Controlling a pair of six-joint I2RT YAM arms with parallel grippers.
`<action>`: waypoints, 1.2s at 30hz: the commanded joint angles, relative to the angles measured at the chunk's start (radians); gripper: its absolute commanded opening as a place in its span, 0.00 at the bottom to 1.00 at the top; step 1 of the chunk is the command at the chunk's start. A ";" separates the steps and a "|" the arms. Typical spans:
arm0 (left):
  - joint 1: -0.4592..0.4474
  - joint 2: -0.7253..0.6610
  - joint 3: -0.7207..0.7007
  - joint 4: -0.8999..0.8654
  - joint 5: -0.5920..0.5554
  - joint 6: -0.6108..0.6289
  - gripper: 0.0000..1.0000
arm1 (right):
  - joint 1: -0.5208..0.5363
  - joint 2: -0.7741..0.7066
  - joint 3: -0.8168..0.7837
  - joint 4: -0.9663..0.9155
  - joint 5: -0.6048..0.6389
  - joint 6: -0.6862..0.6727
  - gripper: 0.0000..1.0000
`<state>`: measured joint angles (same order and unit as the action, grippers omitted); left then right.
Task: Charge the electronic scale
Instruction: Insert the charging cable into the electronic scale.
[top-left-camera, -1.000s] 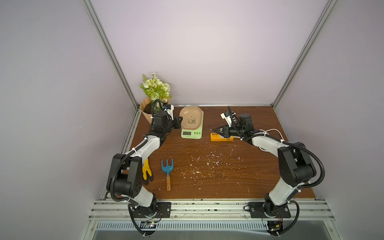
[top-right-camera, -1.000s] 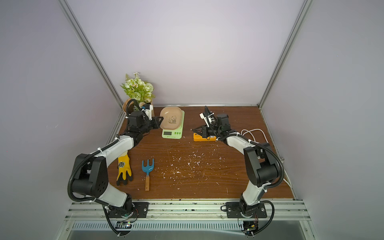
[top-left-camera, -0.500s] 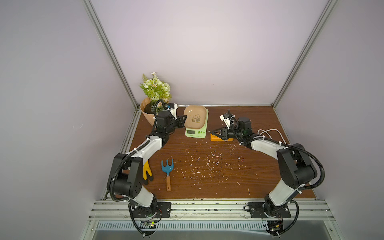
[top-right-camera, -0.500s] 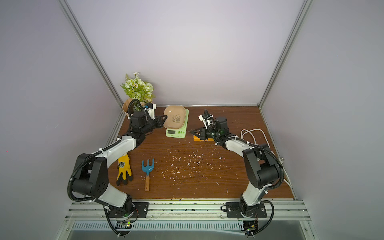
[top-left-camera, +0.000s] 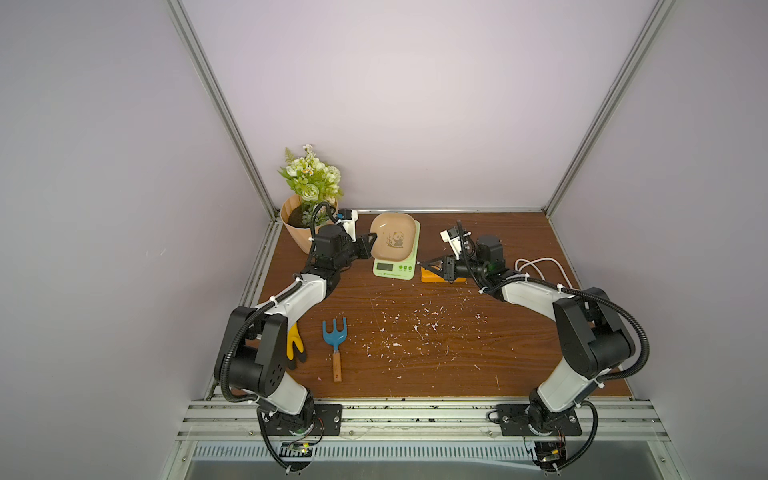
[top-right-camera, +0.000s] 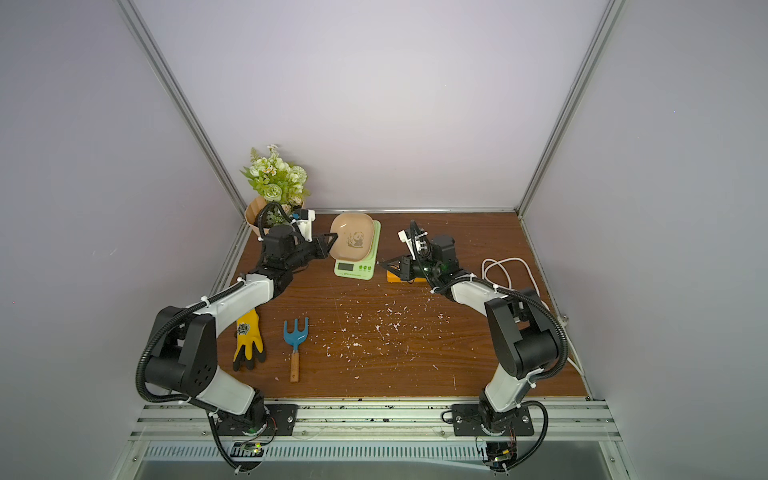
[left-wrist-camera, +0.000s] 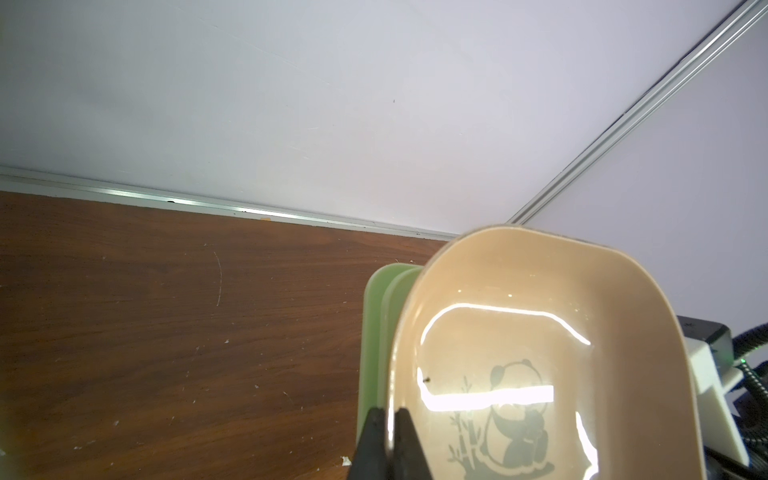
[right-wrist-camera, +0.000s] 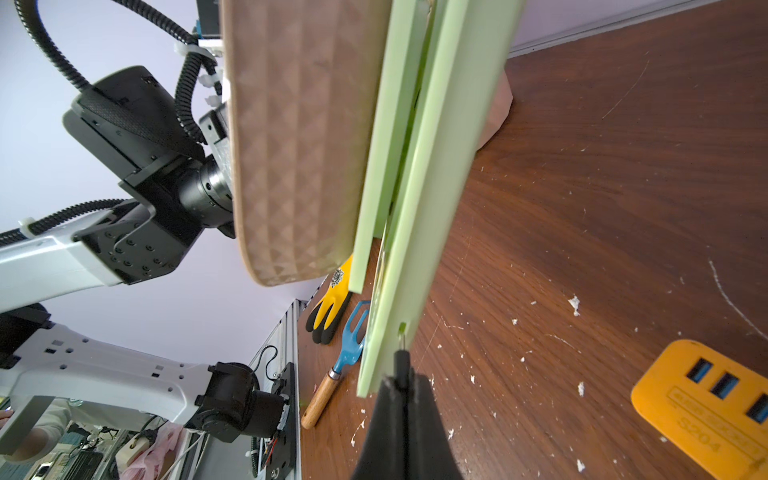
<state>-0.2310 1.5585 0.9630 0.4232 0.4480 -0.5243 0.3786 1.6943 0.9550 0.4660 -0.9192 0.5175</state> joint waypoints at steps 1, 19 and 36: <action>-0.010 -0.027 0.014 0.103 0.018 -0.035 0.00 | 0.005 -0.044 0.004 0.054 -0.014 0.034 0.00; -0.022 -0.021 0.019 0.119 0.032 -0.042 0.00 | 0.017 -0.031 0.017 0.043 -0.029 0.038 0.00; -0.030 -0.009 0.032 0.125 0.068 -0.035 0.00 | 0.018 -0.047 0.015 0.026 0.003 0.029 0.00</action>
<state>-0.2428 1.5589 0.9630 0.4503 0.4660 -0.5278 0.3904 1.6939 0.9550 0.4660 -0.9199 0.5323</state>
